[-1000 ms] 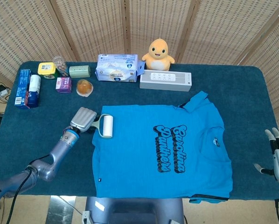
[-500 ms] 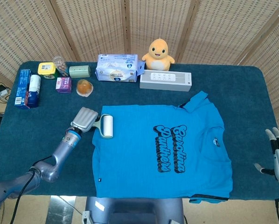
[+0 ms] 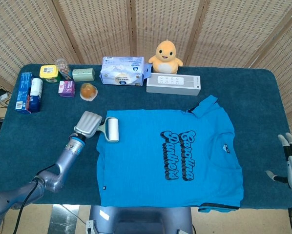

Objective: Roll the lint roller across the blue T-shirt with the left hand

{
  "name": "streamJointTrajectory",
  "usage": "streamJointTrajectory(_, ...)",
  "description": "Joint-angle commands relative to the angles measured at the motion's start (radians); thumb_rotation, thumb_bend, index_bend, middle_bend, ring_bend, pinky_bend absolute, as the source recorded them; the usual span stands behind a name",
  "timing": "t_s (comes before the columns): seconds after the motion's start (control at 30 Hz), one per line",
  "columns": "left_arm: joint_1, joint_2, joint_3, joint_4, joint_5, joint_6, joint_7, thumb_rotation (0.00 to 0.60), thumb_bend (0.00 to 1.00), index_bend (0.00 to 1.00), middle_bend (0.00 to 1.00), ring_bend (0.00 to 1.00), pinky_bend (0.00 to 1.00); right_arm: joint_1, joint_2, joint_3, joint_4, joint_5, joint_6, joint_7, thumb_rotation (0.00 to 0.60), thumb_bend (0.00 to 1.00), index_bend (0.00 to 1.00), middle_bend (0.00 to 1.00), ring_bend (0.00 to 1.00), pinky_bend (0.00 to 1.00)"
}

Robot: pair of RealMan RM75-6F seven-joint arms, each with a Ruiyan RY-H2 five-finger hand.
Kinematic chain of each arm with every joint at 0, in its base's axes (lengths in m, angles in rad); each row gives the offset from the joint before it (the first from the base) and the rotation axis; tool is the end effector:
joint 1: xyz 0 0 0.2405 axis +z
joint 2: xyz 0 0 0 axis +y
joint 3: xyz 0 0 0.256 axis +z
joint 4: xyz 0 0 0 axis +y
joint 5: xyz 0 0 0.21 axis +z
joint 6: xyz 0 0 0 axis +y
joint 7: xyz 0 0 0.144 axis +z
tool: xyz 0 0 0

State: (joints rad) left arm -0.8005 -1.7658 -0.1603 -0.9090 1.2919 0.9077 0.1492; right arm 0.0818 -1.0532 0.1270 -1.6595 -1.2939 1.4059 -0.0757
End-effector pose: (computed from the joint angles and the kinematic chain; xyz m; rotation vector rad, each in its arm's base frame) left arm -0.1885 0.3986 -0.0419 -1.8572 -0.7379 -0.8329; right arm -0.3308 -0.1931 0.1875 1.2382 -0.9311 0.7513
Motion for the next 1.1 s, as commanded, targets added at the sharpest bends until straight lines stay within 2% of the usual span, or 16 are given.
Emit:
streamJointTrajectory(0.03, -0.003, 0.022, -0.003, -0.031, -0.02, -0.046, -0.011, 0.6, 0.68, 0.89, 0.96, 0.84, 0.99, 0.0, 0.001, 0.0, -0.001, 0.0, 0.001, 0.001, 0.6, 0.0, 0.0, 0.0, 0.0, 0.0)
streamJointTrajectory(0.23, -0.035, 0.117, -0.026, -0.159, -0.094, -0.131, 0.111, 0.6, 0.68, 0.9, 0.96, 0.84, 0.99, -0.001, 0.002, 0.0, -0.004, -0.003, 0.002, 0.004, 0.6, 0.0, 0.0, 0.0, 0.0, 0.0)
streamJointTrajectory(0.37, -0.052, 0.165, -0.058, -0.24, -0.144, -0.122, 0.18, 0.6, 0.68, 0.9, 0.96, 0.84, 0.99, -0.003, 0.006, 0.001, -0.008, -0.006, 0.006, 0.01, 0.6, 0.0, 0.0, 0.0, 0.0, 0.0)
streamJointTrajectory(0.5, -0.057, 0.185, -0.067, -0.288, -0.185, -0.11, 0.224, 0.6, 0.68, 0.9, 0.96, 0.84, 0.99, -0.003, 0.01, 0.002, -0.01, -0.007, 0.005, 0.02, 0.6, 0.0, 0.0, 0.0, 0.0, 0.0)
streamJointTrajectory(1.1, -0.06, 0.148, -0.032, -0.277, -0.236, -0.079, 0.273, 0.6, 0.68, 0.9, 0.96, 0.84, 0.99, 0.003, 0.03, 0.0, -0.003, -0.004, -0.034, 0.094, 0.6, 0.0, 0.0, 0.0, 0.0, 0.0)
